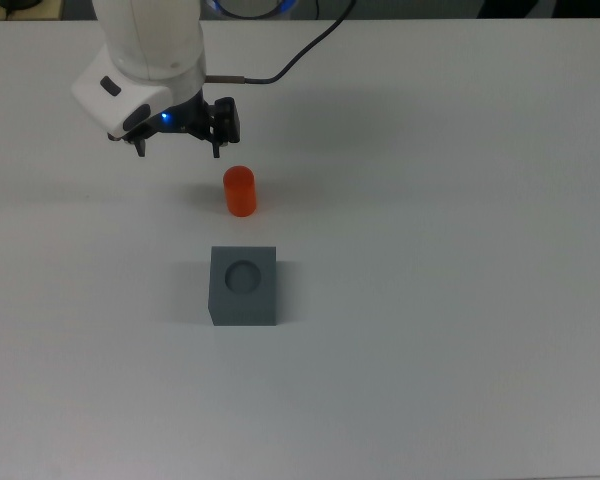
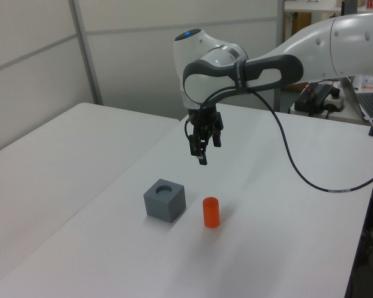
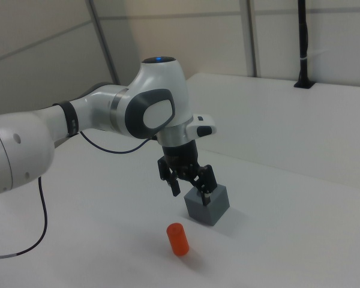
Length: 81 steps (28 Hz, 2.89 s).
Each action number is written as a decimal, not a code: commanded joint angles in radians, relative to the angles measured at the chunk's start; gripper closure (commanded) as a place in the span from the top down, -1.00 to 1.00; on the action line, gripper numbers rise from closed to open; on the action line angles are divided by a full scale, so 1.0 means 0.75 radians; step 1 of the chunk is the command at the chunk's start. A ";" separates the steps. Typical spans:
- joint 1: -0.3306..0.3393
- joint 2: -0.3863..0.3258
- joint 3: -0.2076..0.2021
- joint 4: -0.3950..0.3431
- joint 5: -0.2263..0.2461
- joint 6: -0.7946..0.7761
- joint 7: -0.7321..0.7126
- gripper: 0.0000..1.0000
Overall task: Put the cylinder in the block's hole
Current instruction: 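Lower the open gripper down over the orange cylinder, then close the gripper on the orange cylinder and lift it, then carry the held cylinder over the hole of the grey block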
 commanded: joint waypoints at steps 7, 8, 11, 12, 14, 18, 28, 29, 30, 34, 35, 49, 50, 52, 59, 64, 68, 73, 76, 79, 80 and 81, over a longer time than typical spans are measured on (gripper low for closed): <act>-0.029 -0.099 -0.001 -0.035 -0.025 -0.035 -0.033 1.00; -0.033 -0.119 -0.001 -0.057 -0.023 -0.031 -0.041 1.00; -0.043 -0.179 -0.001 -0.125 -0.019 -0.021 -0.090 1.00; -0.043 -0.219 -0.001 -0.170 -0.017 -0.007 -0.112 1.00; -0.043 -0.256 0.001 -0.221 -0.011 0.028 -0.117 1.00; -0.039 -0.356 0.007 -0.388 -0.001 0.163 -0.117 1.00; 0.047 -0.418 0.032 -0.689 0.020 0.564 -0.108 1.00; 0.051 -0.406 0.034 -0.700 0.020 0.584 -0.108 1.00; 0.057 -0.392 0.034 -0.702 0.020 0.595 -0.108 1.00; 0.074 -0.326 0.046 -0.698 0.020 0.619 -0.106 1.00; 0.074 -0.312 0.050 -0.698 0.020 0.640 -0.104 1.00; 0.074 -0.167 0.087 -0.687 -0.003 0.746 -0.098 0.95; 0.074 -0.165 0.087 -0.687 -0.003 0.746 -0.098 0.90; 0.074 -0.167 0.087 -0.687 -0.003 0.746 -0.100 0.69; 0.072 -0.167 0.087 -0.685 -0.003 0.744 -0.098 -0.26; 0.065 -0.167 0.087 -0.659 -0.001 0.736 -0.094 -0.73; 0.059 -0.169 0.085 -0.636 0.013 0.734 -0.088 -0.75; 0.016 -0.169 0.085 -0.504 0.066 0.724 0.020 -0.75; 0.010 -0.165 0.085 -0.424 0.140 0.724 0.051 -0.75; 0.004 -0.165 0.085 -0.381 0.171 0.726 0.053 -0.73; 0.002 -0.157 0.085 -0.350 0.185 0.726 0.055 -0.72; 0.002 -0.152 0.083 -0.334 0.189 0.726 0.057 -0.72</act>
